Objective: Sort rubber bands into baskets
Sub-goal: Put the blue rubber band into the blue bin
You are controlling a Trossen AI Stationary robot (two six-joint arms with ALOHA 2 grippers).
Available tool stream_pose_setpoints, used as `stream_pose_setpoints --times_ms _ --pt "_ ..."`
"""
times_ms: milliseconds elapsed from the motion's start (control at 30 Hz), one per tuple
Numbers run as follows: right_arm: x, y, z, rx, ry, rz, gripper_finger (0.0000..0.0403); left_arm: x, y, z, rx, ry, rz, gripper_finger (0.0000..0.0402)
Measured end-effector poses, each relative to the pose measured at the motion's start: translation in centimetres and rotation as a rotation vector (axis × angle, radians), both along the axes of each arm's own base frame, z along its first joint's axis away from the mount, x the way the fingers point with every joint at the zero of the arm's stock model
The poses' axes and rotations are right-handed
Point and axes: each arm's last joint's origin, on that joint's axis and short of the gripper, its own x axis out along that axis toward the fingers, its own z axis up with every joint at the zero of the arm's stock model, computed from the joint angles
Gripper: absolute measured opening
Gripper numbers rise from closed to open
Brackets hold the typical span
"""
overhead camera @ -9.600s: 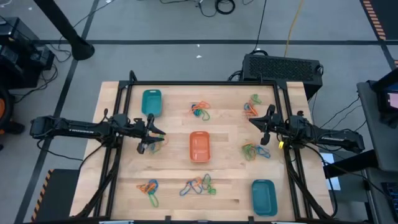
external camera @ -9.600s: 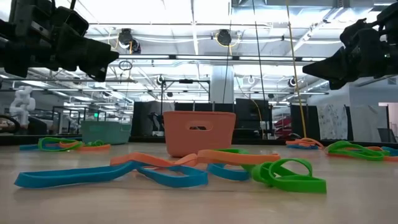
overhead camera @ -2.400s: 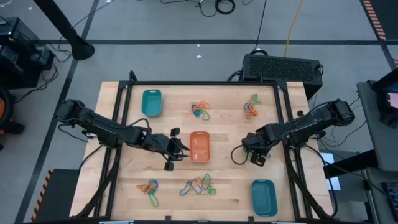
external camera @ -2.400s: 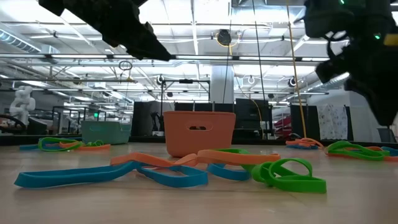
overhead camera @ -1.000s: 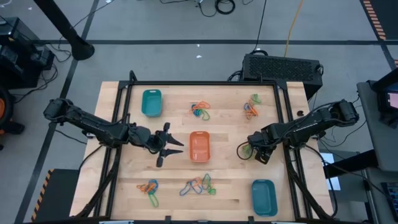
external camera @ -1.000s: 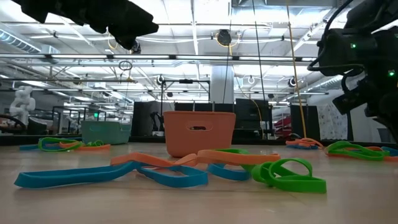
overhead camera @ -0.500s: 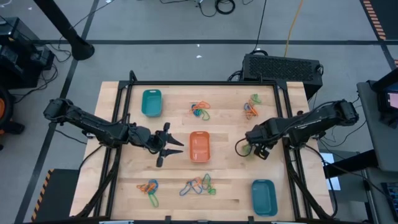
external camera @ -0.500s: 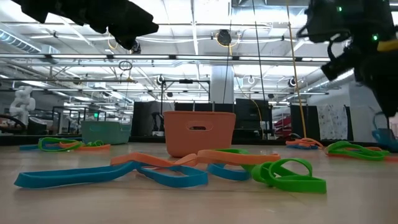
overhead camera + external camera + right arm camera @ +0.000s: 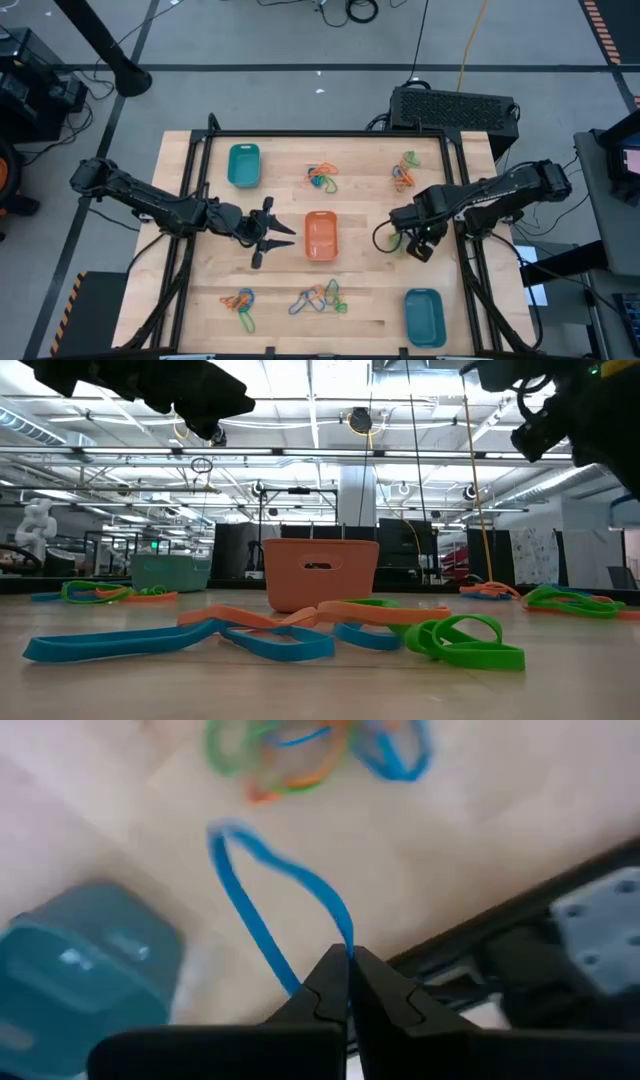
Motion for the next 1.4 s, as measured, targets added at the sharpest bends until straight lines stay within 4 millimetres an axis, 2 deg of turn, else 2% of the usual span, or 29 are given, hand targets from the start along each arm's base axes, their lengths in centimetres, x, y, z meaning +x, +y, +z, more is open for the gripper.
stream_pose_setpoints --times_ms 200,400,633,800,933,1067,1233,1400 --pt "0.9 3.1 -0.5 0.116 -0.066 -0.013 0.0 0.0 0.0 0.0 0.001 0.003 0.001 0.0128" --pt "1.1 7.0 -0.8 0.194 -0.098 -0.075 0.0 -0.1 0.0 -0.3 0.007 0.028 0.002 0.0128" --pt "-0.2 12.0 -0.5 0.26 -0.136 -0.189 0.0 0.2 -0.4 -1.2 -0.065 0.097 0.016 0.0128" --pt "-1.6 14.6 -1.5 0.197 -0.093 -0.255 0.0 1.0 -0.5 -0.8 -0.047 0.07 0.031 0.0128" --pt "-1.9 15.8 -2.9 0.153 -0.021 -0.29 0.0 1.4 -0.6 -0.6 -0.037 0.064 0.052 0.0128" --pt "-1.3 16.4 -3.5 0.177 -0.033 -0.299 0.0 1.5 -0.6 -1.0 -0.036 0.081 0.058 0.0128" --pt "-0.9 16.8 -3.4 0.217 -0.057 -0.34 0.0006 1.6 -0.6 -1.2 -0.032 0.093 0.059 0.0128" --pt "-0.9 16.8 -3.4 0.206 -0.039 -0.372 0.0031 1.6 -0.6 -1.3 -0.034 0.102 0.047 0.0128"
